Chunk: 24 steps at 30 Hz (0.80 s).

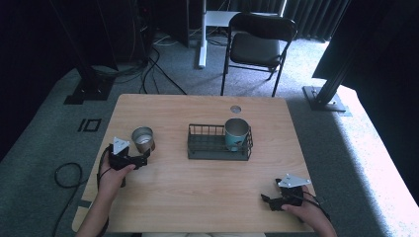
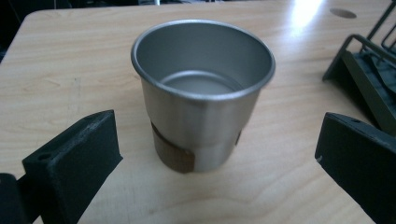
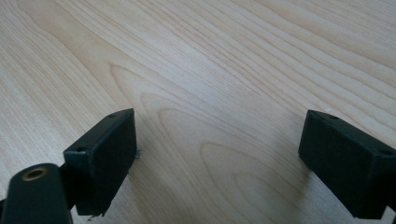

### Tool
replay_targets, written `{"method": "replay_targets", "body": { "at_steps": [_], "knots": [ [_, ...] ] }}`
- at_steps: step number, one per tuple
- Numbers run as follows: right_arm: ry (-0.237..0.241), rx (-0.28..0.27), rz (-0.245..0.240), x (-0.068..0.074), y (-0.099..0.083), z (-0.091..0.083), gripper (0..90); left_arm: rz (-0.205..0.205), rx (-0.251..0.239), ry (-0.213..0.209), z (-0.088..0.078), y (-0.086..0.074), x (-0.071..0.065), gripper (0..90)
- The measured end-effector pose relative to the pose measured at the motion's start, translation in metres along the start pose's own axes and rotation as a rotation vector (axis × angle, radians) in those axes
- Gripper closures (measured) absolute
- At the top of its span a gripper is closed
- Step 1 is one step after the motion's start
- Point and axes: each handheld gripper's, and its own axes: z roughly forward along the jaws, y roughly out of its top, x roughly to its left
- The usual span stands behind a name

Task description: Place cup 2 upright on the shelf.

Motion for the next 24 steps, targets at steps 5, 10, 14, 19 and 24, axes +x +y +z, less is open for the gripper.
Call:
{"method": "replay_targets", "body": {
  "at_steps": [5,10,14,19,24],
  "knots": [
    [0.0,0.0,0.0,0.0,0.0,0.0,11.0,0.002,-0.02,0.012,0.004,0.007,0.003,0.4],
    [0.0,0.0,0.001,0.0,0.0,0.0,11.0,-0.003,-0.036,0.012,0.011,0.013,0.006,0.4],
    [0.0,0.0,0.001,0.0,0.0,0.0,11.0,0.005,-0.04,0.008,0.016,0.017,0.004,0.4],
    [0.0,0.0,0.001,0.0,0.0,0.0,11.0,0.023,-0.041,0.014,0.023,0.023,0.003,0.4],
    [0.0,0.0,0.001,0.0,0.0,0.0,11.0,0.028,-0.035,0.017,0.03,0.027,0.004,0.4]
  ]
}}
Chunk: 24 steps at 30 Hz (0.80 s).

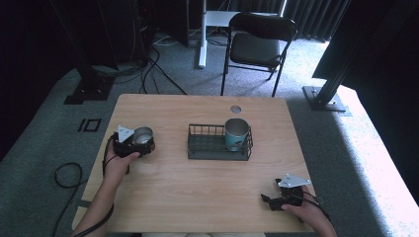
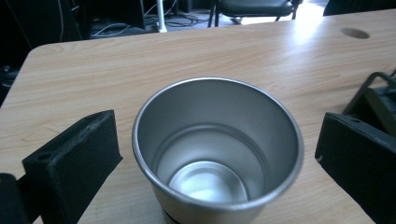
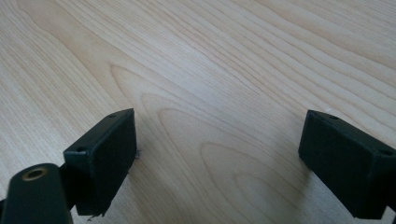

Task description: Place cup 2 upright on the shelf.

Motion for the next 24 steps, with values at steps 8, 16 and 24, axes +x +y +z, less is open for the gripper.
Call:
{"method": "replay_targets", "body": {
  "at_steps": [8,16,24],
  "knots": [
    [0.0,0.0,0.0,0.0,0.0,0.0,11.0,0.006,0.015,0.006,0.012,0.0,0.001,0.4],
    [0.0,0.0,-0.001,0.0,0.0,0.0,11.0,0.016,0.007,-0.003,0.015,0.002,0.0,0.5],
    [0.0,0.0,-0.001,0.0,0.0,0.0,11.0,-0.002,-0.004,0.005,0.015,0.002,0.0,12.9]
  ]
}}
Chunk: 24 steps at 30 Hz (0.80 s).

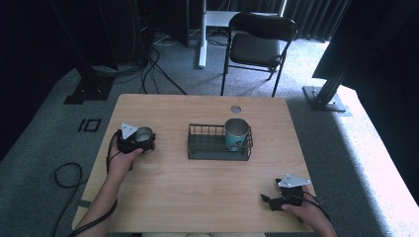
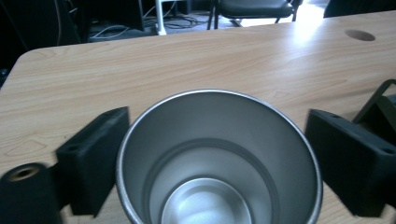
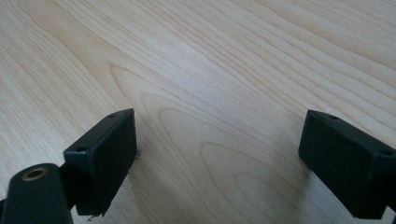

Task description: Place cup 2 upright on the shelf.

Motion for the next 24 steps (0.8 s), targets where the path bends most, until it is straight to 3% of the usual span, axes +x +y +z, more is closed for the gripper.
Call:
{"method": "replay_targets", "body": {
  "at_steps": [13,18,24],
  "knots": [
    [0.0,0.0,0.0,0.0,0.0,0.0,11.0,-0.016,0.01,-0.013,-0.004,0.006,0.003,13.9],
    [0.0,0.0,0.0,0.0,0.0,0.0,11.0,-0.007,-0.006,-0.021,-0.013,0.015,0.003,13.9],
    [0.0,0.0,0.0,0.0,0.0,0.0,11.0,0.015,-0.026,-0.051,-0.023,0.03,-0.008,13.9]
  ]
}}
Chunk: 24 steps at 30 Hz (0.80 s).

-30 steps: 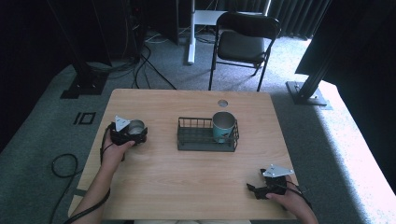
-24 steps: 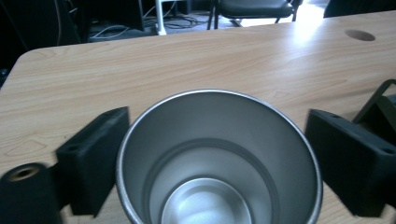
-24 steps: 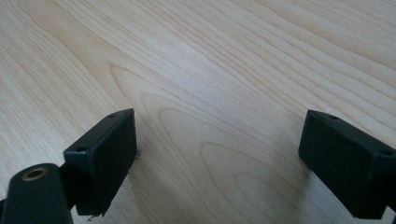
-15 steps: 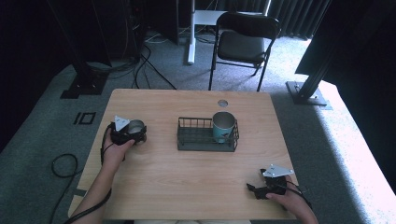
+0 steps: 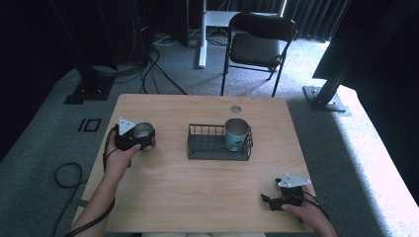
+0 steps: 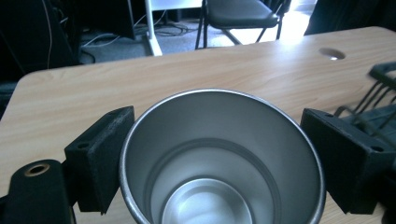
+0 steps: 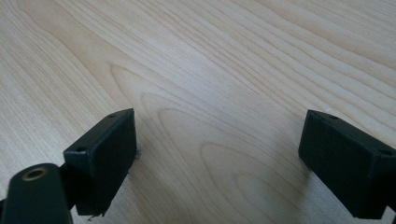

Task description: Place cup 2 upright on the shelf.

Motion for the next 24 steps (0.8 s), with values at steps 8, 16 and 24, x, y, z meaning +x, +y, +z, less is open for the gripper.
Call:
{"method": "replay_targets", "body": {
  "at_steps": [8,16,24],
  "knots": [
    [0.0,0.0,0.0,0.0,0.0,0.0,11.0,0.026,-0.045,-0.054,-0.012,0.027,-0.019,13.9],
    [0.0,0.0,0.0,0.0,0.0,0.0,11.0,0.036,-0.084,-0.108,-0.019,0.049,-0.037,13.9],
    [0.0,0.0,0.0,0.0,0.0,0.0,11.0,0.061,-0.111,-0.166,-0.021,0.069,-0.059,13.9]
  ]
}}
